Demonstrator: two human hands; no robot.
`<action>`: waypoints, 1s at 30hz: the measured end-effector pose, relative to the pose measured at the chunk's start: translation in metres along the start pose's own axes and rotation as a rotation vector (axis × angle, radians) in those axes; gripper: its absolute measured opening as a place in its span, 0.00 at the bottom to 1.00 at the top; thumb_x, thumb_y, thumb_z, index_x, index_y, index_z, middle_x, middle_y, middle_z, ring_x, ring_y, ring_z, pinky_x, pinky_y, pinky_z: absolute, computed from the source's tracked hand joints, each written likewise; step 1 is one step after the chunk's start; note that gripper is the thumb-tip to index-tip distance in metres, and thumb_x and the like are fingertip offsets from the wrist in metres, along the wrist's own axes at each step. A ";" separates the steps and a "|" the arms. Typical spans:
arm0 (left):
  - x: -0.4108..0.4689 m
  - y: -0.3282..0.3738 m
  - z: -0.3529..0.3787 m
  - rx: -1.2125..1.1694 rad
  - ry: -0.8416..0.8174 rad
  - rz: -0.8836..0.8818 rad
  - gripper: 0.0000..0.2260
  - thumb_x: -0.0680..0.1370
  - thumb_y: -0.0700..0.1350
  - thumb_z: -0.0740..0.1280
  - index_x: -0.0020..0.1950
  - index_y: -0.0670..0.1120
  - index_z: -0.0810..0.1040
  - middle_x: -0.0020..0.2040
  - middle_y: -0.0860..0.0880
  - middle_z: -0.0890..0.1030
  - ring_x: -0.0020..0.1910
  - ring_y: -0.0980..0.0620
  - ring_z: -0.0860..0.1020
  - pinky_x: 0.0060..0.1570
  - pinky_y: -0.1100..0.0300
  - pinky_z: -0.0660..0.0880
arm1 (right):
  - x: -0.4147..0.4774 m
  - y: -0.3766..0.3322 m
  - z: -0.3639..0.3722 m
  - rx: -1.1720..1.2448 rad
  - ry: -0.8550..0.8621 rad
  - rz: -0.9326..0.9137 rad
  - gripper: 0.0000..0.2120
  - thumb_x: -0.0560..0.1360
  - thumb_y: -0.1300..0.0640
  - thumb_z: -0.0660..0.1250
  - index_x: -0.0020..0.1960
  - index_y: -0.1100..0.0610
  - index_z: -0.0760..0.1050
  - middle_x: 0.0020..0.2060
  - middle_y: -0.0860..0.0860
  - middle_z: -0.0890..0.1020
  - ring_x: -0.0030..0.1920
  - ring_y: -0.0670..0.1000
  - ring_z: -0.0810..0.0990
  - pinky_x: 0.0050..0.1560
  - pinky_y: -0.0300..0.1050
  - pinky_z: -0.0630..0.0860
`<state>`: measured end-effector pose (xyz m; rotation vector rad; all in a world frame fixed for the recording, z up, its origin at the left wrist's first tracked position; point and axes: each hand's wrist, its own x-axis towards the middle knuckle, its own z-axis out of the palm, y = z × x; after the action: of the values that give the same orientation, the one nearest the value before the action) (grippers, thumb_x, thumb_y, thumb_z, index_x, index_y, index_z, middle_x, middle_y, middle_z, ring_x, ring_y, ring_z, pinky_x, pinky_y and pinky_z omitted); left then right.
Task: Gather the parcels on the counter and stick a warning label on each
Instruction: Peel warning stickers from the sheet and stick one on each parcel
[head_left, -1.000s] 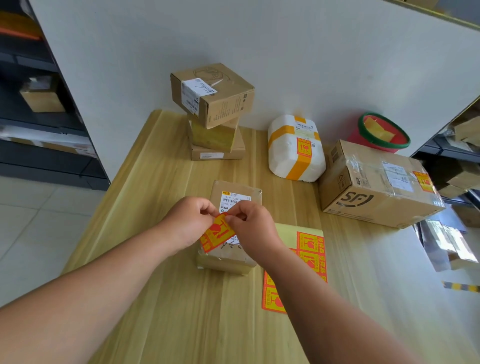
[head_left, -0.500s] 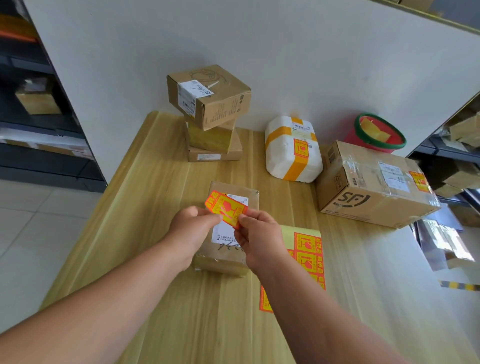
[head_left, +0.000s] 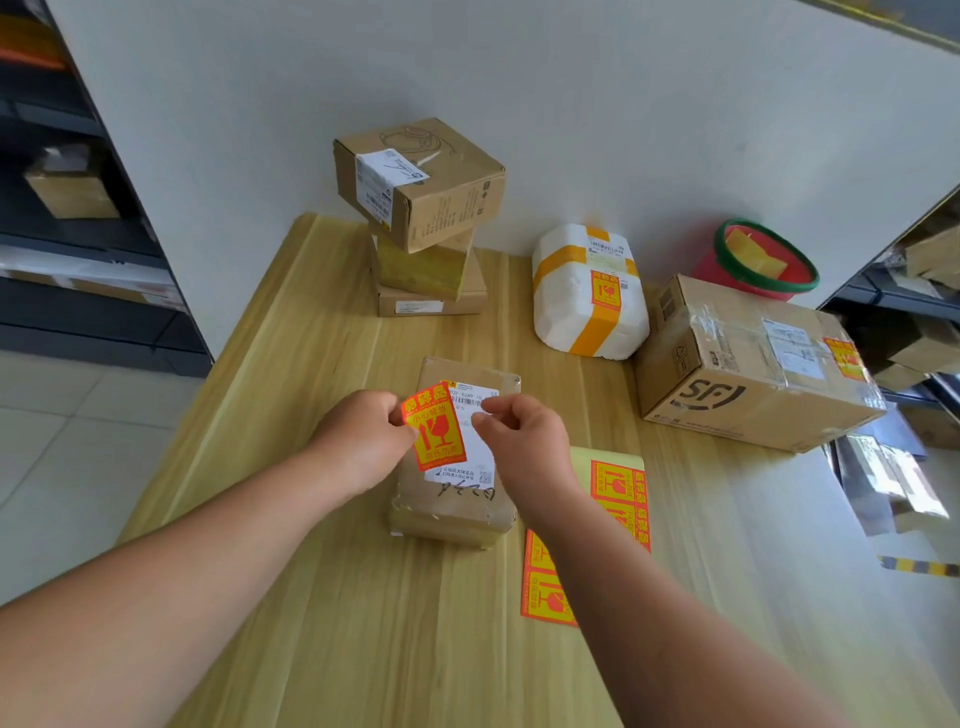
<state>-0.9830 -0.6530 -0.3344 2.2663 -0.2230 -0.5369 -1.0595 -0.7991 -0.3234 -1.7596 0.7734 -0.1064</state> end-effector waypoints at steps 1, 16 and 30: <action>0.000 0.001 -0.002 0.042 -0.015 0.013 0.06 0.74 0.43 0.67 0.38 0.43 0.76 0.31 0.47 0.74 0.32 0.46 0.71 0.35 0.55 0.68 | 0.001 -0.002 0.000 -0.028 -0.025 -0.008 0.04 0.75 0.56 0.69 0.49 0.52 0.78 0.37 0.48 0.77 0.30 0.43 0.73 0.26 0.33 0.71; 0.000 -0.006 0.001 -0.145 -0.027 -0.017 0.20 0.75 0.42 0.69 0.65 0.48 0.70 0.48 0.50 0.78 0.49 0.49 0.77 0.49 0.56 0.71 | 0.005 0.001 0.015 0.093 -0.116 0.194 0.07 0.76 0.60 0.65 0.40 0.57 0.75 0.33 0.52 0.76 0.32 0.48 0.71 0.32 0.43 0.67; -0.010 -0.057 0.024 0.000 -0.201 -0.063 0.18 0.74 0.39 0.68 0.64 0.48 0.73 0.42 0.51 0.78 0.36 0.53 0.75 0.35 0.60 0.68 | 0.003 0.019 0.032 0.009 -0.133 0.350 0.05 0.77 0.61 0.64 0.44 0.58 0.77 0.33 0.51 0.77 0.30 0.46 0.72 0.24 0.35 0.67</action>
<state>-1.0030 -0.6268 -0.3876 2.2256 -0.2525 -0.7985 -1.0517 -0.7765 -0.3524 -1.5799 0.9671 0.2395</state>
